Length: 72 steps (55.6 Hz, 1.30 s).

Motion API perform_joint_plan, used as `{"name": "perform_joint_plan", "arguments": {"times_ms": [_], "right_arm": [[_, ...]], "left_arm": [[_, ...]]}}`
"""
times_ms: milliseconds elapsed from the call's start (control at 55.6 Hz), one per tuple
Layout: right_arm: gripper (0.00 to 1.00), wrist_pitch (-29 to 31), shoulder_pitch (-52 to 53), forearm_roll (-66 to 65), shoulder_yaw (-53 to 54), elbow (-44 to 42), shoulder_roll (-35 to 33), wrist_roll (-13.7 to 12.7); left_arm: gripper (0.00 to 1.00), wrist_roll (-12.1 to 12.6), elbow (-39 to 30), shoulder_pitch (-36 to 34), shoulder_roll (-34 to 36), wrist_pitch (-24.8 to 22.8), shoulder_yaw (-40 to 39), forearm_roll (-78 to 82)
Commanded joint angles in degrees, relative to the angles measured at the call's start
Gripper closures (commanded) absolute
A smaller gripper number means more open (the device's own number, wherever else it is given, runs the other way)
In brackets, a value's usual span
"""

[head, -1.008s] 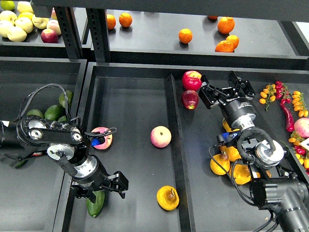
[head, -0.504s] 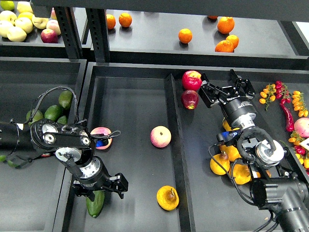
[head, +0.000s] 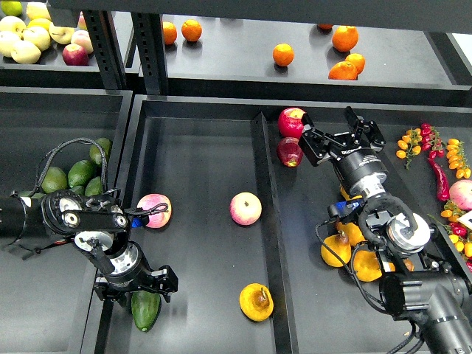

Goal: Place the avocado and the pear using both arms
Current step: 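Lower the open left gripper around the green avocado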

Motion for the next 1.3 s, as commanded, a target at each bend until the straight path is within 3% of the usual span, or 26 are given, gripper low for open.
{"name": "perform_joint_plan", "arguments": {"times_ms": [0, 1278], "right_arm": [[0.00, 0.07, -0.08, -0.01, -0.01, 0.02, 0.00, 0.00], [0.00, 0.16, -0.43, 0.08, 0.08, 1.16, 0.00, 0.09]], "left_arm": [[0.01, 0.00, 0.93, 0.63, 0.00, 0.00, 0.01, 0.10], [0.03, 0.00, 11.47, 5.29, -6.59, 0.00, -0.34, 0.28]]}}
